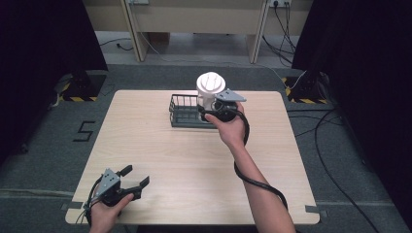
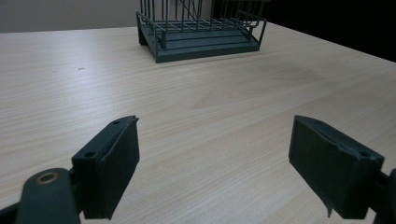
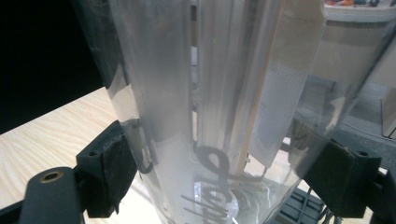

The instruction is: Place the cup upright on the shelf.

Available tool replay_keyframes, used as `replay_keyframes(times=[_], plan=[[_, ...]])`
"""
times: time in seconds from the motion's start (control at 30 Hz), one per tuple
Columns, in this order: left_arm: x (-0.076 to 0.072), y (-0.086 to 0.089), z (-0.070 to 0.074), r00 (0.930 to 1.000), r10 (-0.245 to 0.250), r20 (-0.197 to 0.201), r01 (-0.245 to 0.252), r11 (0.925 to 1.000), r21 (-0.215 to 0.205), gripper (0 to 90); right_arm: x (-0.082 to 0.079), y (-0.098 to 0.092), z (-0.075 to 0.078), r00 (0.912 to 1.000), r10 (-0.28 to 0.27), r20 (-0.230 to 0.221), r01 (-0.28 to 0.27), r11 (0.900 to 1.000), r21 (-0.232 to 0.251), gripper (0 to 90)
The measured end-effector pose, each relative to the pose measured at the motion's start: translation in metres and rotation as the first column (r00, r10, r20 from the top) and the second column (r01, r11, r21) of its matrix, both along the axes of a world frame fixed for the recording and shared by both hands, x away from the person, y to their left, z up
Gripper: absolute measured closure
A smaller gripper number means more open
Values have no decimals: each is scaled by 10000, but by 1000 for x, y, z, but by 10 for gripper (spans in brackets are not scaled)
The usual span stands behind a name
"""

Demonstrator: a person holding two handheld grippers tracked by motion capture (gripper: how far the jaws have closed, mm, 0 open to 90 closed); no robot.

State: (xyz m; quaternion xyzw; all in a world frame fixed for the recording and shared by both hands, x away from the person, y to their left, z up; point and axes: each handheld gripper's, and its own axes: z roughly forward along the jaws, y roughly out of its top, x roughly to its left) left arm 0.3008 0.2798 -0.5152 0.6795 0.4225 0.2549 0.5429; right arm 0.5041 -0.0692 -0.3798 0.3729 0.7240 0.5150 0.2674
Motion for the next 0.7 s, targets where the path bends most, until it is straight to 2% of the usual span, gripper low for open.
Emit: replay_keyframes(times=[0.7], plan=[[0, 0, 0, 10000, 14, 6, -14, 10000, -61, 158, 24, 5, 10, 9994, -346, -59, 347, 9994, 46, 184]])
